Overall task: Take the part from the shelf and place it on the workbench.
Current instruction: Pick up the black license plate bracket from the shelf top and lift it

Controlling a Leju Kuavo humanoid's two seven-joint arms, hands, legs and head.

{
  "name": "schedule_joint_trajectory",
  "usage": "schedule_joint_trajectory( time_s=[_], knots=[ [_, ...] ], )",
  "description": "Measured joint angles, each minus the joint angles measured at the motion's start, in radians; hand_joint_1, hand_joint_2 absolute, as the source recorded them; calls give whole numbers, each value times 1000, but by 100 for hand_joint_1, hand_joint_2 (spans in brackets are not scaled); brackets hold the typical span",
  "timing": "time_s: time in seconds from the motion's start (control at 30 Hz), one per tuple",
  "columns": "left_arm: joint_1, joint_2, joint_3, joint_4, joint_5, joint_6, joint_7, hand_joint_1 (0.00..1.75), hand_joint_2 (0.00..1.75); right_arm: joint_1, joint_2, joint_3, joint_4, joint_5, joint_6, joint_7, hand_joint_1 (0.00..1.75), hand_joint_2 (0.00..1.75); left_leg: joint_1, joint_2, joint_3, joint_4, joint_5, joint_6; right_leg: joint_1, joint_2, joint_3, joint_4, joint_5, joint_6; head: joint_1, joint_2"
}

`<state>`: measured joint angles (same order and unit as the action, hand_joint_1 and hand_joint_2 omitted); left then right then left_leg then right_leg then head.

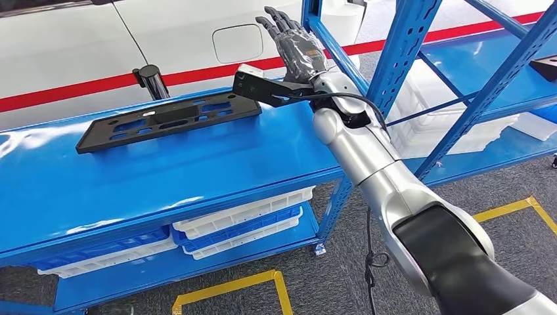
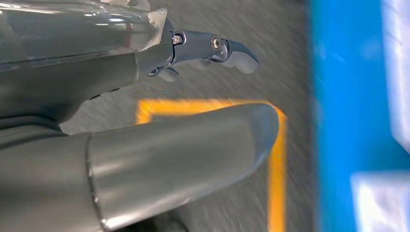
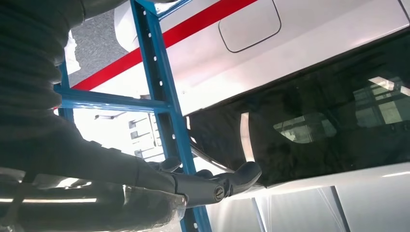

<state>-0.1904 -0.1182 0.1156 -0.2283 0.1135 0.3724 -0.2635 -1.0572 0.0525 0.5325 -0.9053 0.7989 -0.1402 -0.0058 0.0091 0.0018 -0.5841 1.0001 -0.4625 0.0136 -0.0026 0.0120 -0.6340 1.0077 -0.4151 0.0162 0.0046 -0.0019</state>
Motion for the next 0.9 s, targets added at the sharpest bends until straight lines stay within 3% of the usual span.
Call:
schedule_joint_trajectory(
  time_s=[0.17,0.4,0.63,0.9],
  knots=[
    [42,22,18,12,-48,66,85,0,0,38,17,30,-5,35,-7,-1,0,175,-1,0,0,0,-1,-1,-1,0,0,-1,0,0,0,0],
    [51,26,-44,20,-169,85,178,0,0,151,93,131,7,158,-55,61,0,175,-1,-1,0,0,-1,-1,-1,-1,0,-1,0,0,0,0],
    [51,21,-72,20,-166,70,152,0,0,224,133,168,18,216,-70,95,0,175,-1,-1,0,0,-1,-2,-1,-1,0,-1,0,0,0,0],
    [51,20,-72,20,-158,68,136,0,0,239,150,168,18,232,-69,100,0,175,-1,-1,0,0,-1,-2,-1,-2,0,-1,0,0,0,0]
  ],
)
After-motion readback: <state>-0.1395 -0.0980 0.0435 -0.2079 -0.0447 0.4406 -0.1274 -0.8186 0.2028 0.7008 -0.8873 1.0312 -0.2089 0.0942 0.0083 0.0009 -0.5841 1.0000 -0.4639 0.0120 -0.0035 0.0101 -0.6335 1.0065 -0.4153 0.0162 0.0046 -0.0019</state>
